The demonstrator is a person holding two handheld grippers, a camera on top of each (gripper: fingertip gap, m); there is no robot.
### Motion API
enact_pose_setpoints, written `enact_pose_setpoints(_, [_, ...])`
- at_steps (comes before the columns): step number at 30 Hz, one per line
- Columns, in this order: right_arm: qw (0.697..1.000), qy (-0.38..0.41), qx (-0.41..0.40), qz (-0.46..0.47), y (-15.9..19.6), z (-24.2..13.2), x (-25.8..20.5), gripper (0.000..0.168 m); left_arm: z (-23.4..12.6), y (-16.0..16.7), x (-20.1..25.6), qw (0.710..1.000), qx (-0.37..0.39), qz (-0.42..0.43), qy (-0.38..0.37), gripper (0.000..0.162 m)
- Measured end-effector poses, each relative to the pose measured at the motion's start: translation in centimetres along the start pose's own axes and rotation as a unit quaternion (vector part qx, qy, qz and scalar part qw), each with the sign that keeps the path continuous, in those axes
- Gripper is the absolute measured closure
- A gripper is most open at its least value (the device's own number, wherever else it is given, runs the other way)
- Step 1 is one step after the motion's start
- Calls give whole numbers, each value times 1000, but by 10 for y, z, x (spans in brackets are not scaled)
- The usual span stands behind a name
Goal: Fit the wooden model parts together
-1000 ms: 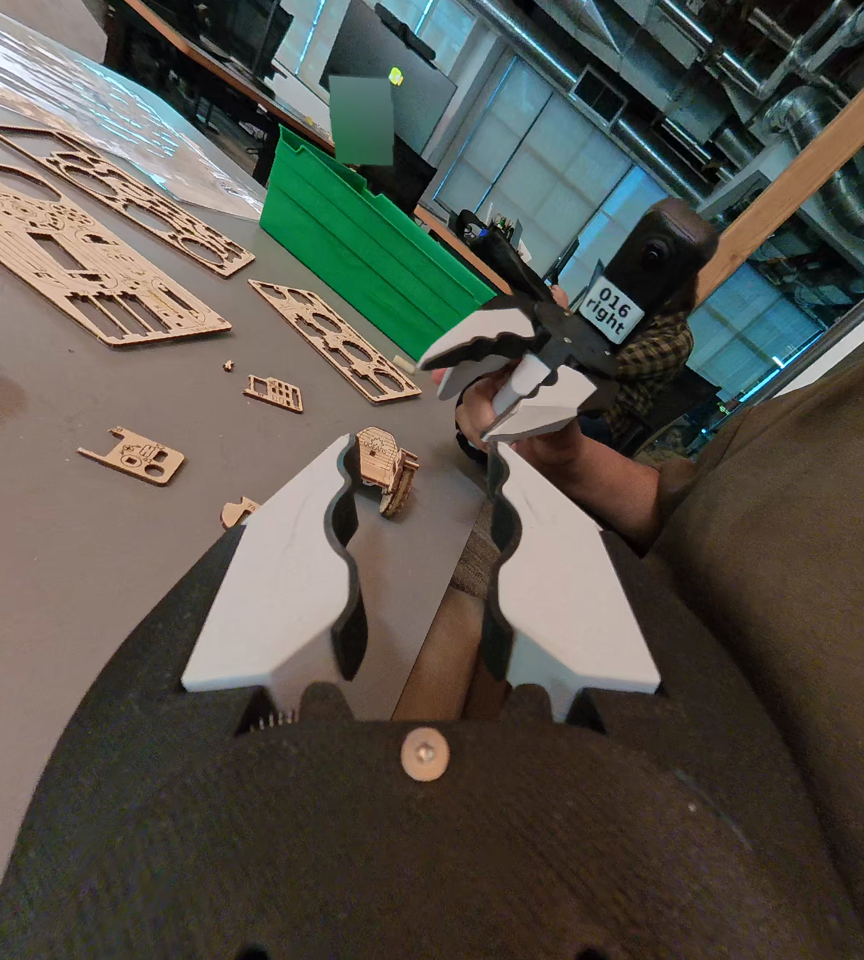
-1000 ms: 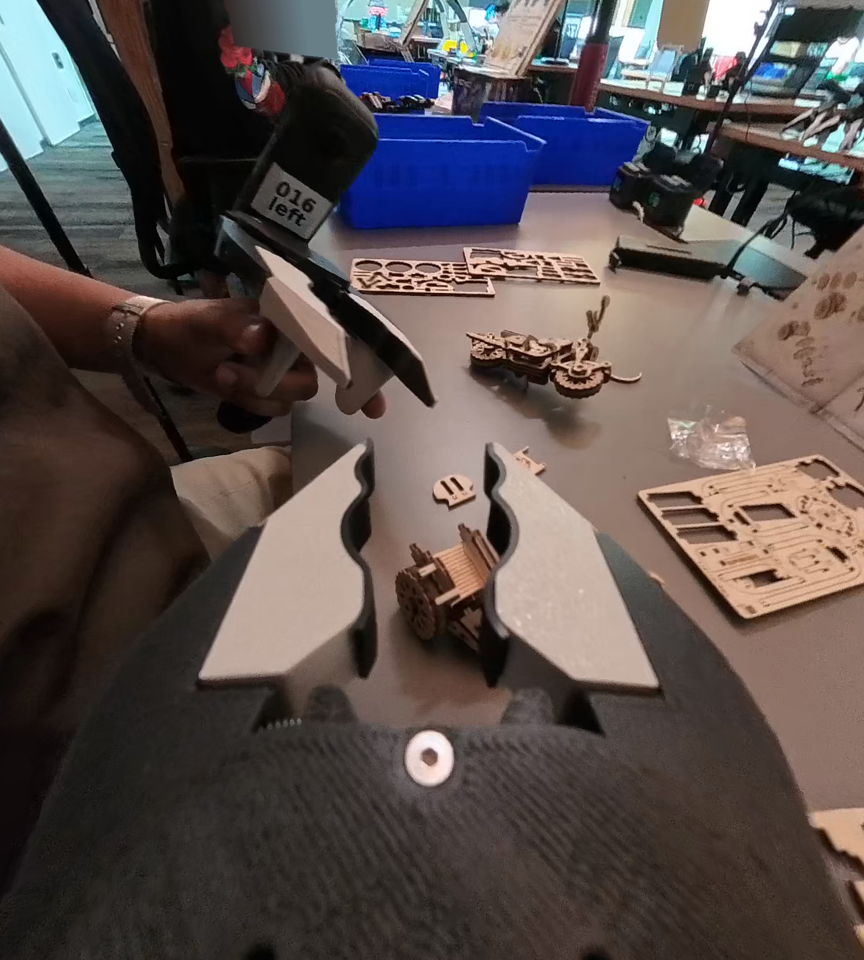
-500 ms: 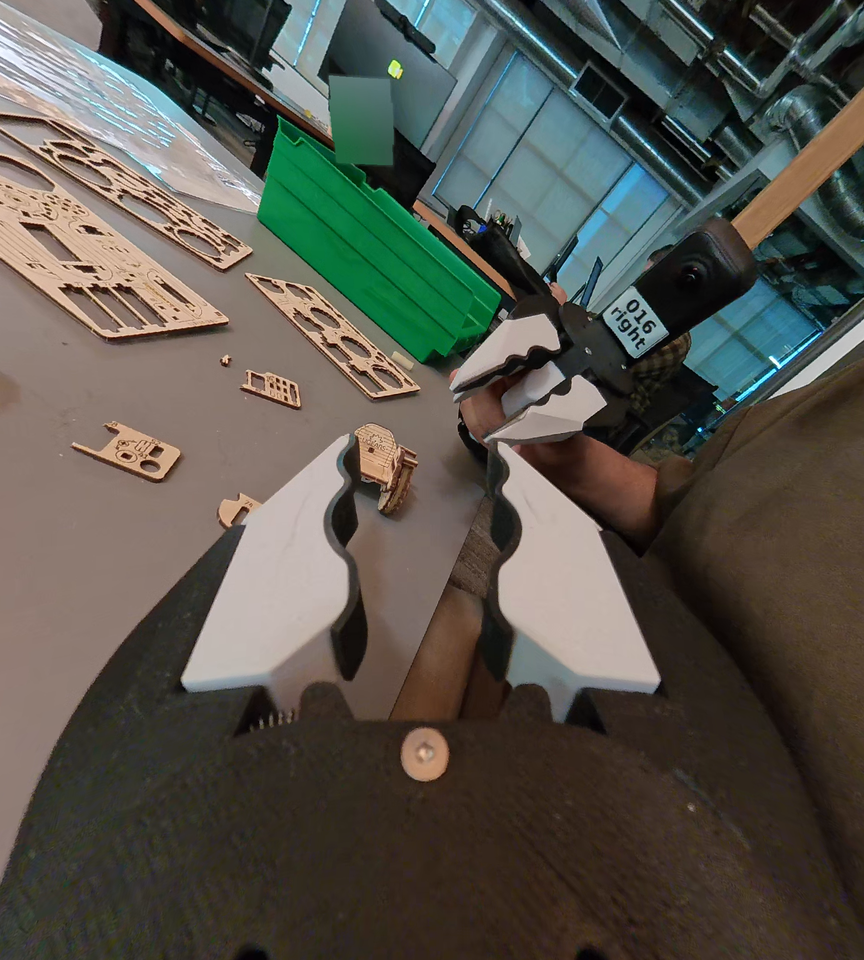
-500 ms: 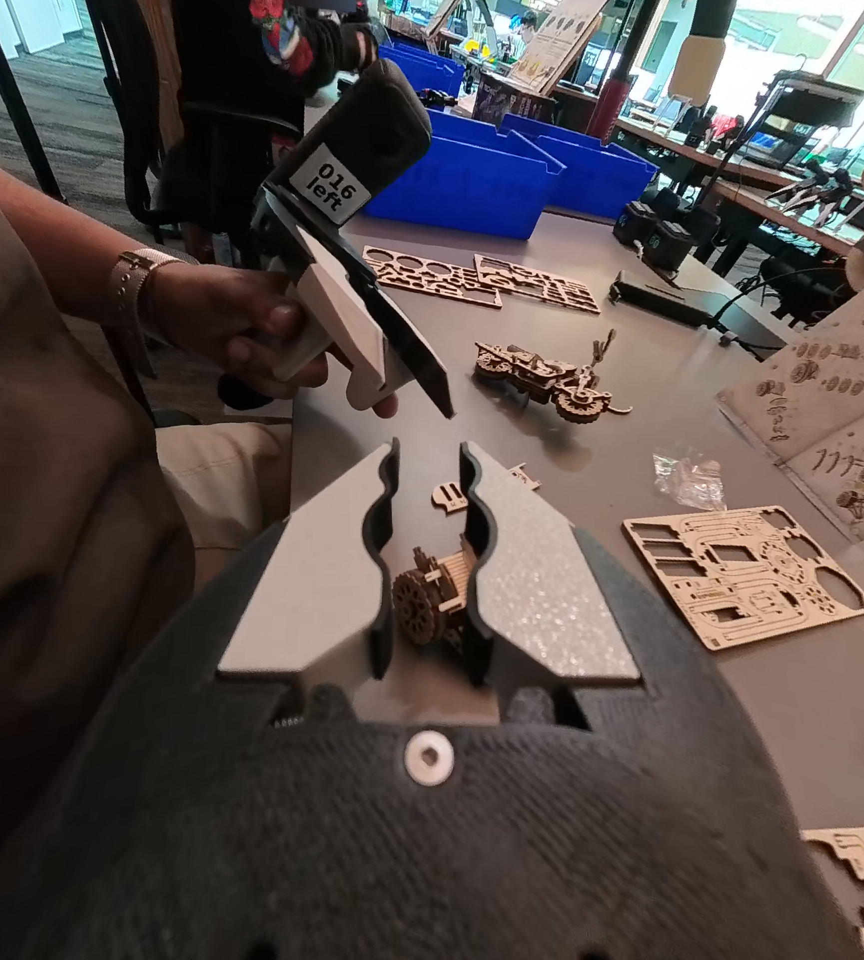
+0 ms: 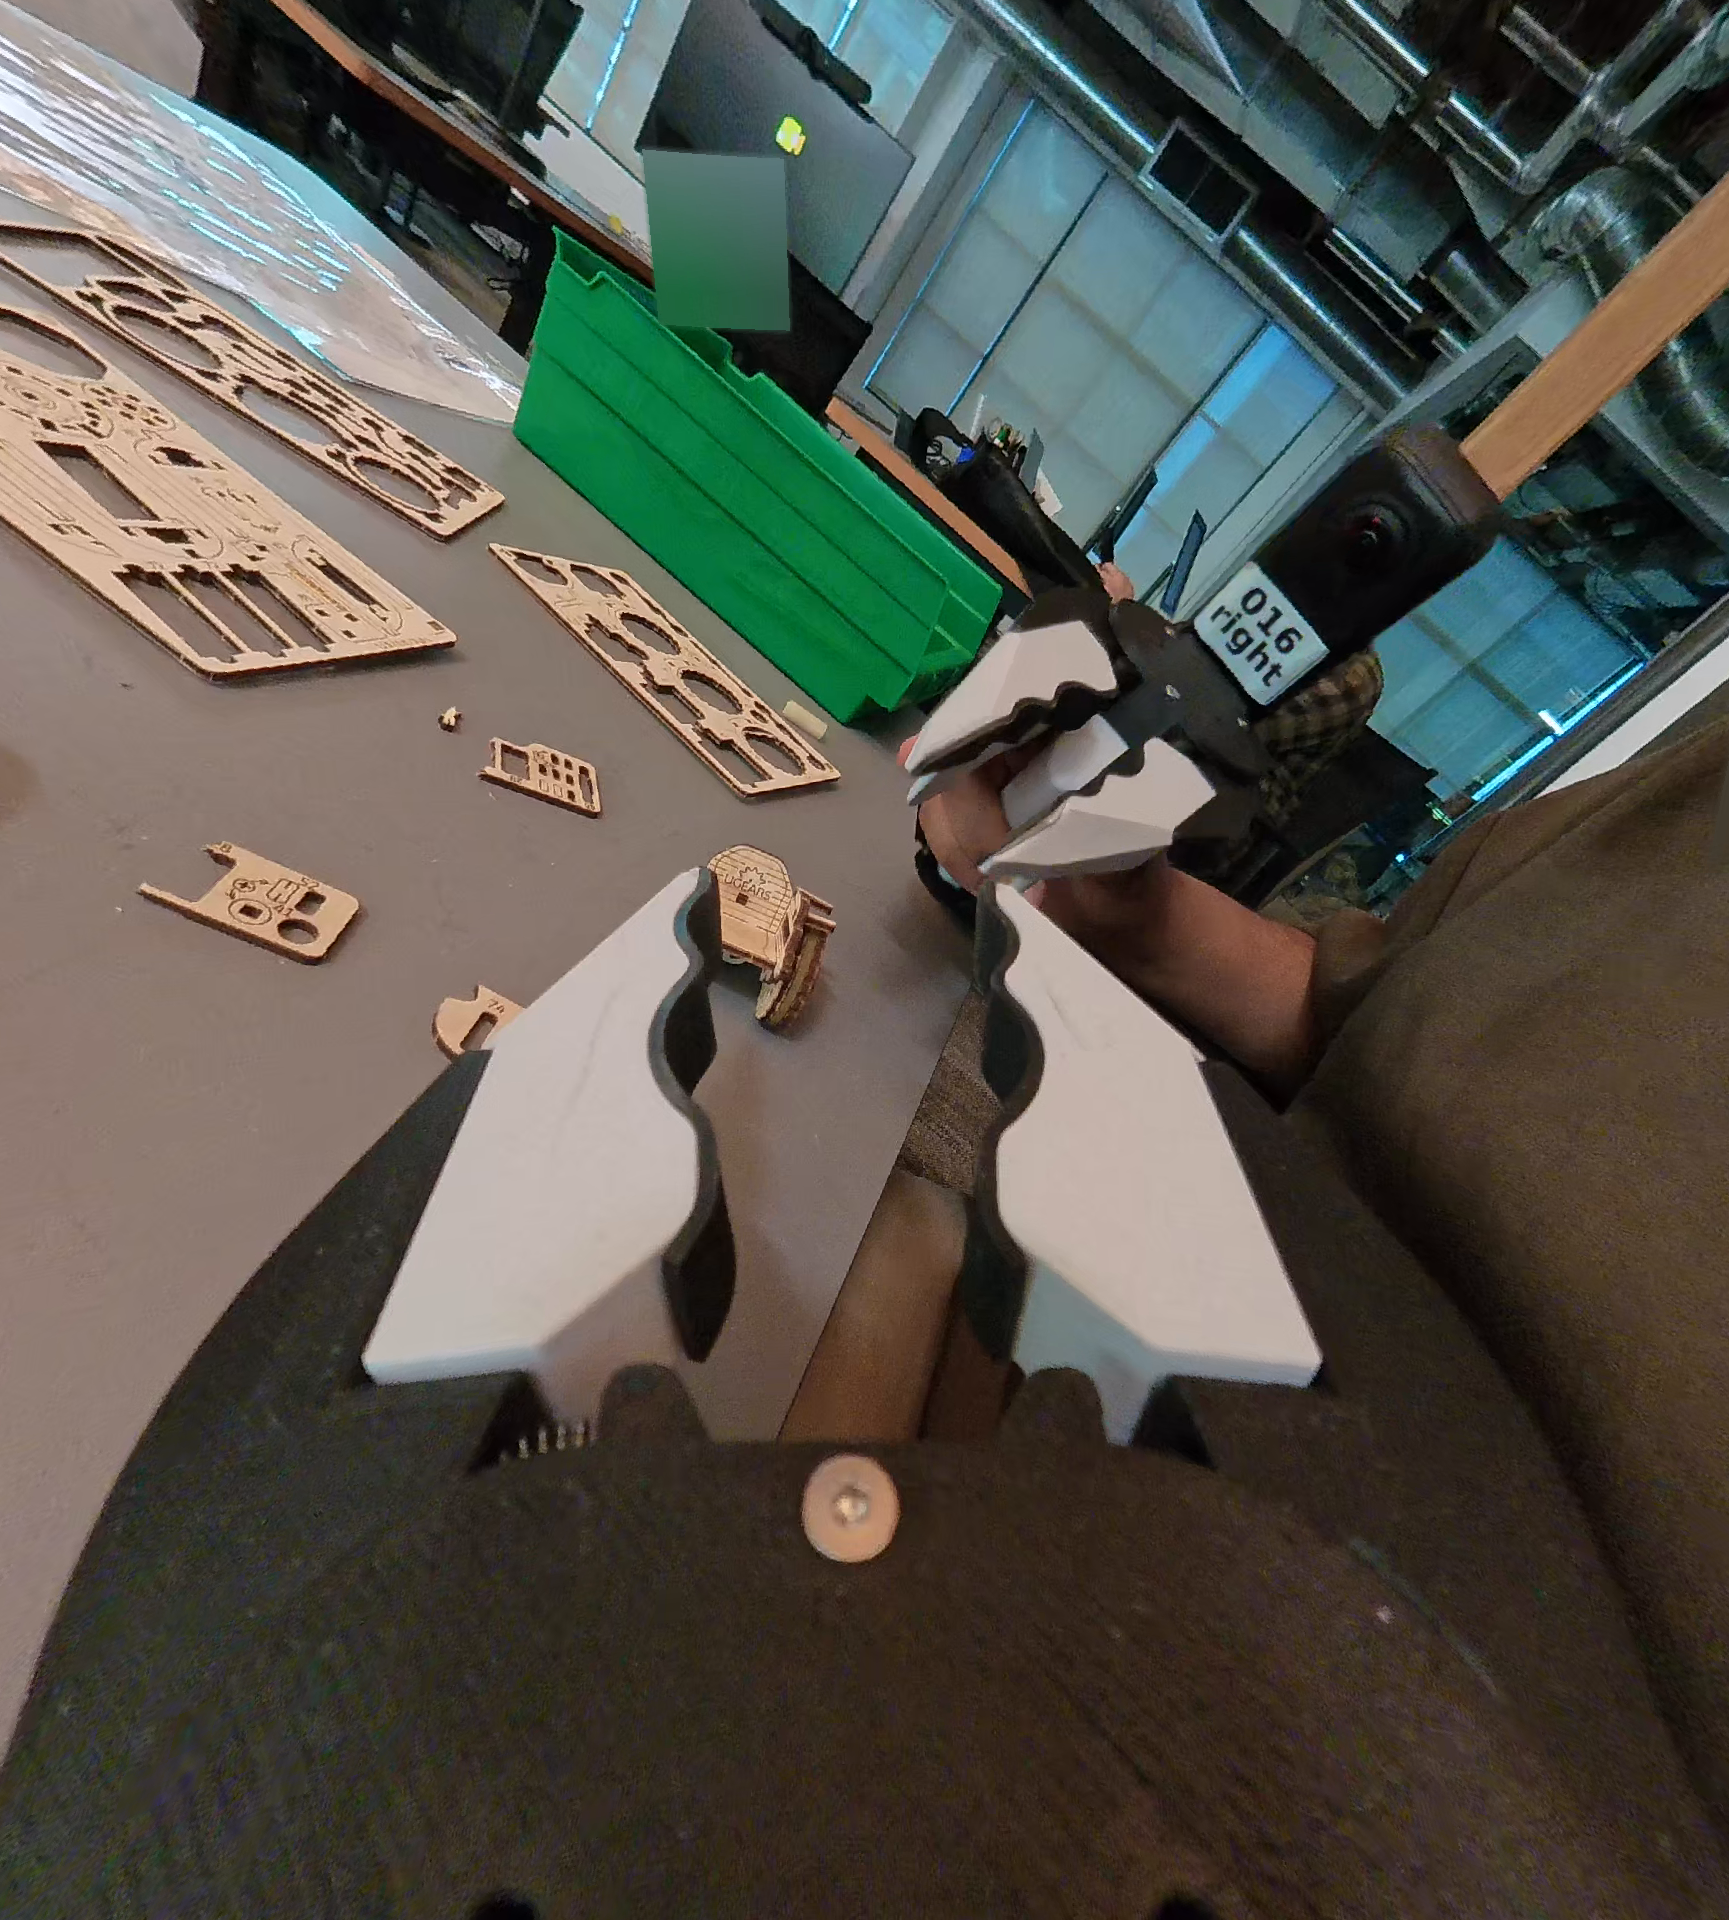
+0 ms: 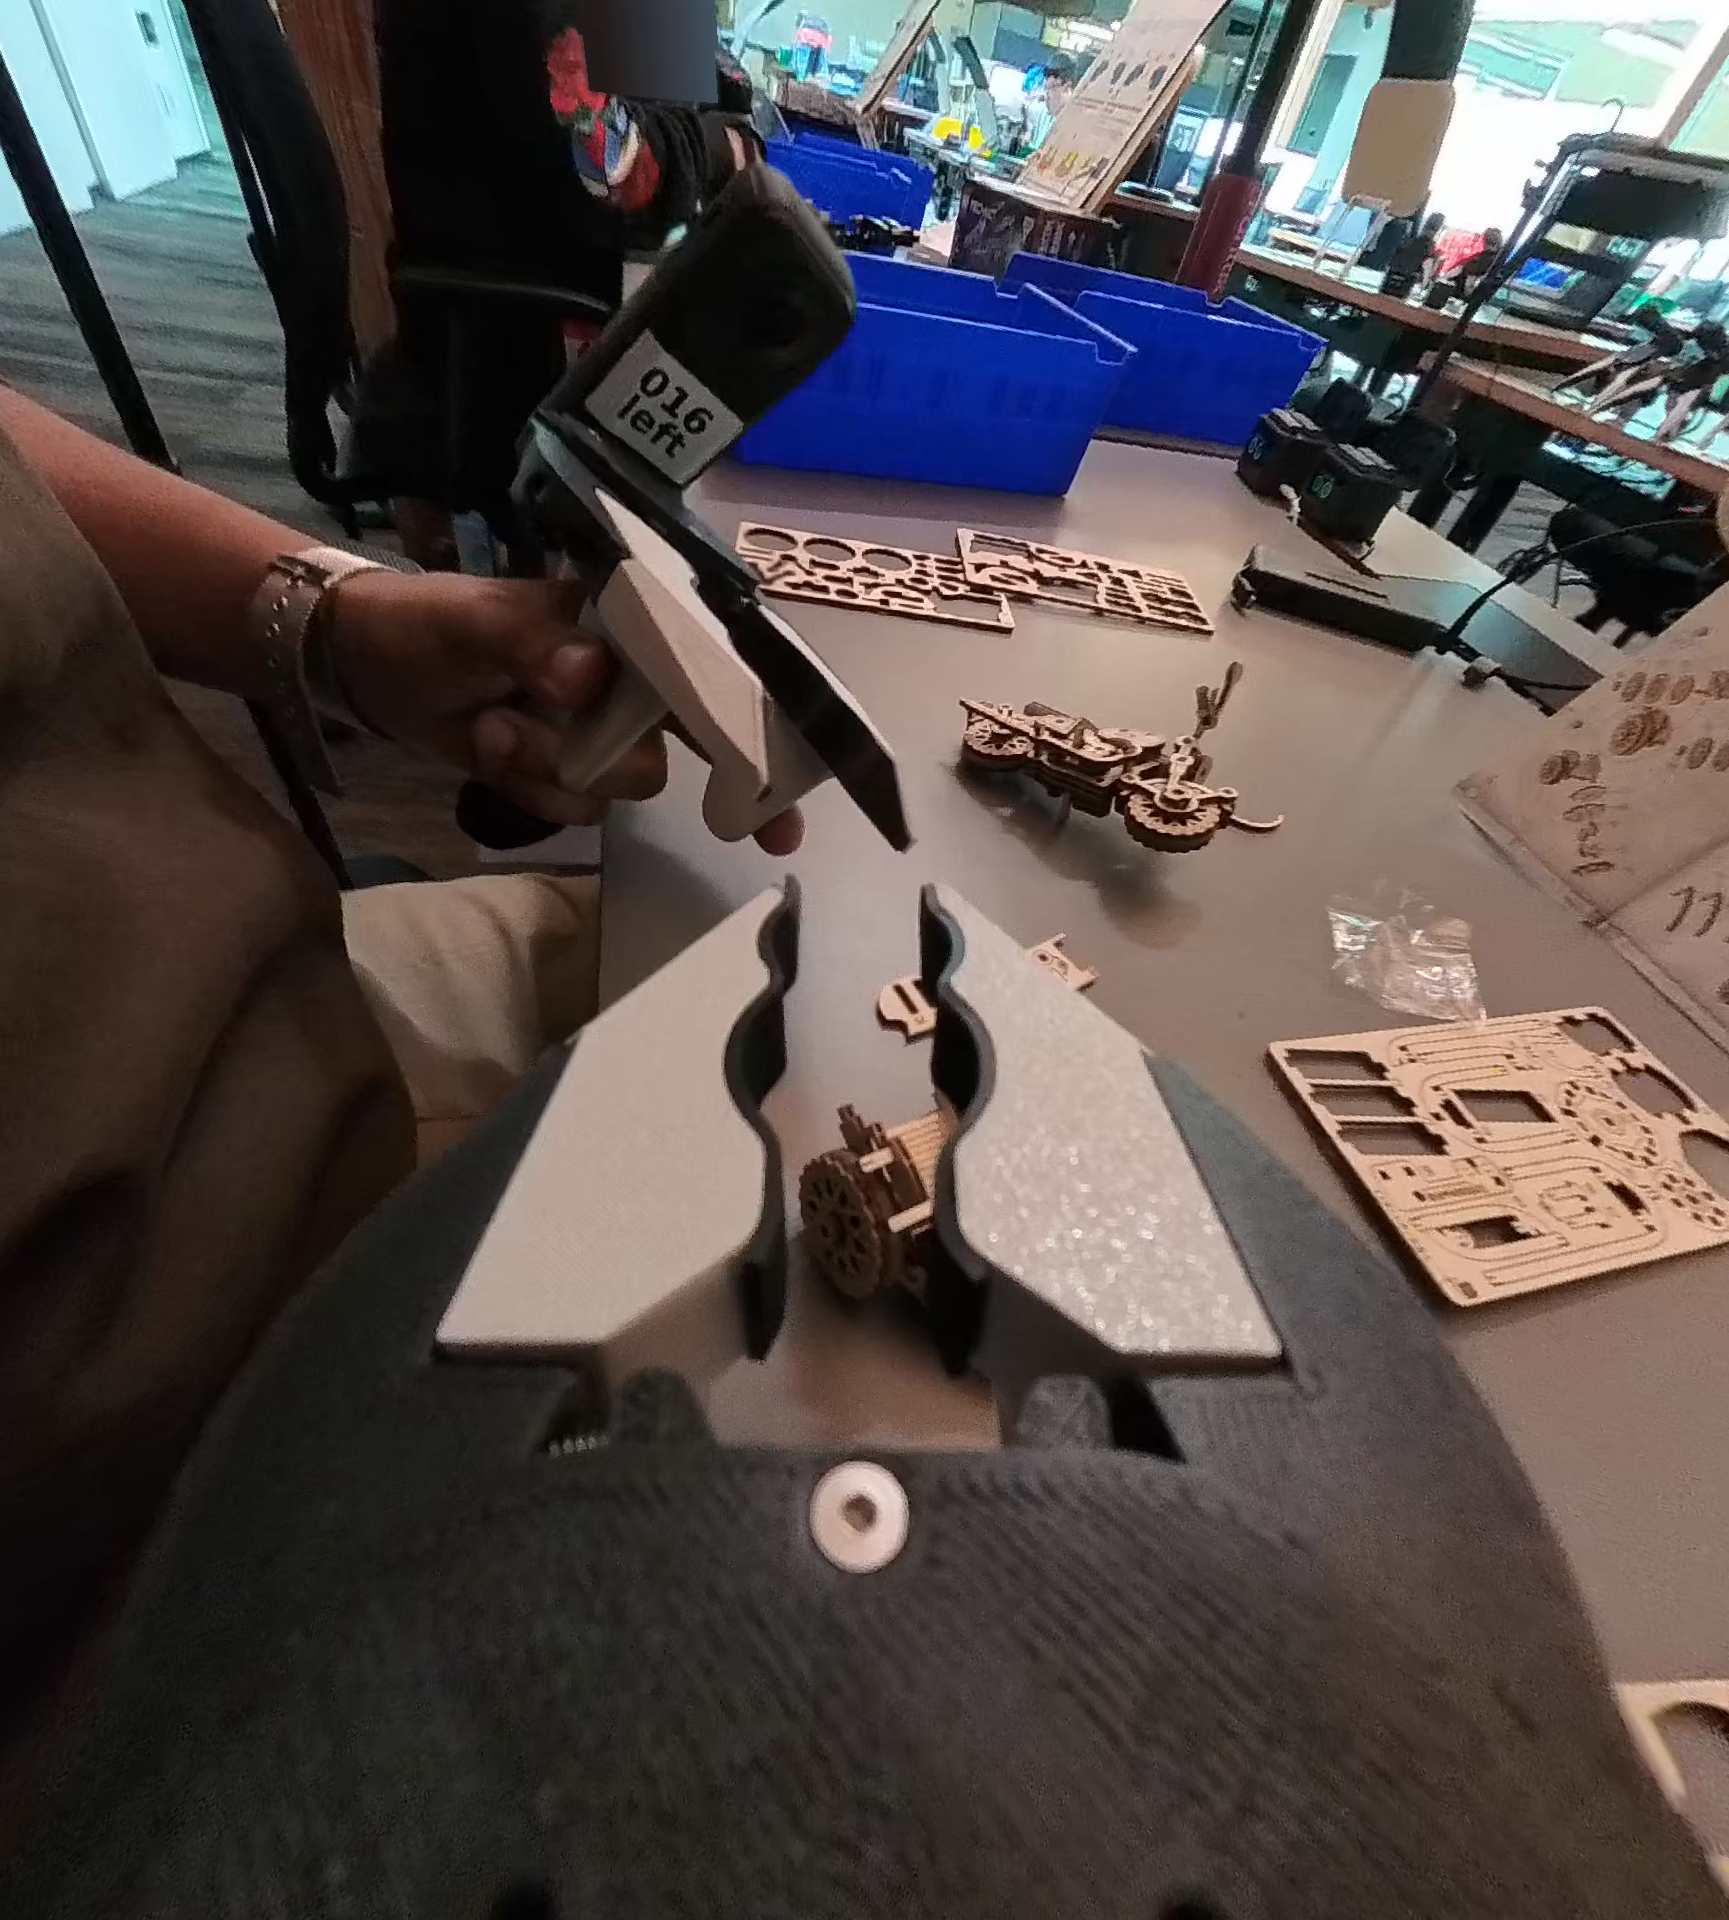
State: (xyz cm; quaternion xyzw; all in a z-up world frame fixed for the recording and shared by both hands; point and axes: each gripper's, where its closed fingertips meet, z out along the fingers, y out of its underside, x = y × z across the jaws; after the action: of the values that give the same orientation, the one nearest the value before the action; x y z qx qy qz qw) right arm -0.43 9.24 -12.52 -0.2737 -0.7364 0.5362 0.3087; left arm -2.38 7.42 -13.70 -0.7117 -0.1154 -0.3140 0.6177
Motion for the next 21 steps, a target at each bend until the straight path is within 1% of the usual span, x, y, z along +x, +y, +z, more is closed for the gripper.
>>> enact_pose_setpoints(4, [1000, 4, 7, 11, -1, -2, 4, 147, 0, 0, 0, 1000, 0, 0, 0, 115])
enact_pose_setpoints(12, [1000, 2, -5, -8, 1, 1, -1, 146, 0, 1, 0, 1000, -1, -1, 0, 115])
enact_pose_setpoints(21, [1000, 2, -2, -3, 1, 0, 0, 146, 0, 1, -1, 1000, -2, -2, 0, 115])
